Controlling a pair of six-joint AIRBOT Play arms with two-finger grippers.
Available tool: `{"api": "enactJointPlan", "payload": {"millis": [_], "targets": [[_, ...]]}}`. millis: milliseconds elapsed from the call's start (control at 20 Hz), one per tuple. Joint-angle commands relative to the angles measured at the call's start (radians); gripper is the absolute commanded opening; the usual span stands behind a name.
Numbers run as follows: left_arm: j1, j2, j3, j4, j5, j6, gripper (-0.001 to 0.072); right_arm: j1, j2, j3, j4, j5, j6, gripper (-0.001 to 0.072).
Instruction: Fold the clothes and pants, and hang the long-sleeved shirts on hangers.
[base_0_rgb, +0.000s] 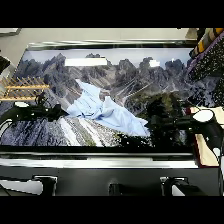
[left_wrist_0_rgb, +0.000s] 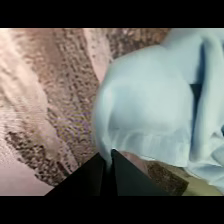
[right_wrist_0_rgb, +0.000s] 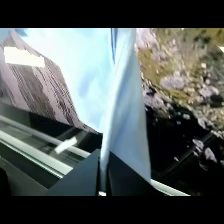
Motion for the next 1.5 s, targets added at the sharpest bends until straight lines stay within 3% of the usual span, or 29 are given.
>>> {"api": "enactJointPlan", "payload": {"millis": [0, 150, 400, 550, 700, 950, 1200, 1300, 1450], "targets": [[-0.005, 0.020, 0.071, -0.079, -0.059, 0.020, 0.0016, 0.001, 0.042, 0.043, -0.002, -0.046, 0.014, 0.0030], [-0.005, 0.118, 0.241, -0.018, -0.069, -0.055, 0.0014, 0.001, 0.073, 0.209, -0.068, -0.072, 0.023, 0.0029], [0.008, 0.323, 0.664, 0.312, -0.120, -0.305, 0.0014, 0.001, 0.148, 0.671, -0.417, -0.111, 0.088, 0.0030], [0.031, 0.453, 0.852, 0.401, -0.126, -0.403, 0.0015, 0.001, 0.230, 0.879, -0.576, -0.122, 0.093, 0.0030], [0.044, 0.599, 0.920, 0.463, -0.125, -0.502, 0.0015, 0.001, 0.341, 0.954, -0.666, -0.142, 0.097, 0.0030], [0.044, 0.805, 0.920, 0.728, -0.148, -0.676, 0.0015, 0.001, 0.478, 0.954, -0.870, -0.151, 0.234, 0.0030], [0.042, 0.811, 0.905, 0.724, -0.207, -0.687, 0.0015, 0.001, 0.446, 0.954, -0.860, -0.117, 0.372, 0.0030], [0.042, 0.758, 0.854, 0.615, -0.254, -0.625, 0.0016, 0.001, 0.360, 0.954, -0.824, -0.040, 0.447, 0.0030], [0.034, 0.636, 0.703, 0.445, -0.281, -0.543, 0.0016, 0.001, 0.134, 0.954, -0.678, 0.080, 0.466, 0.0031]]}}
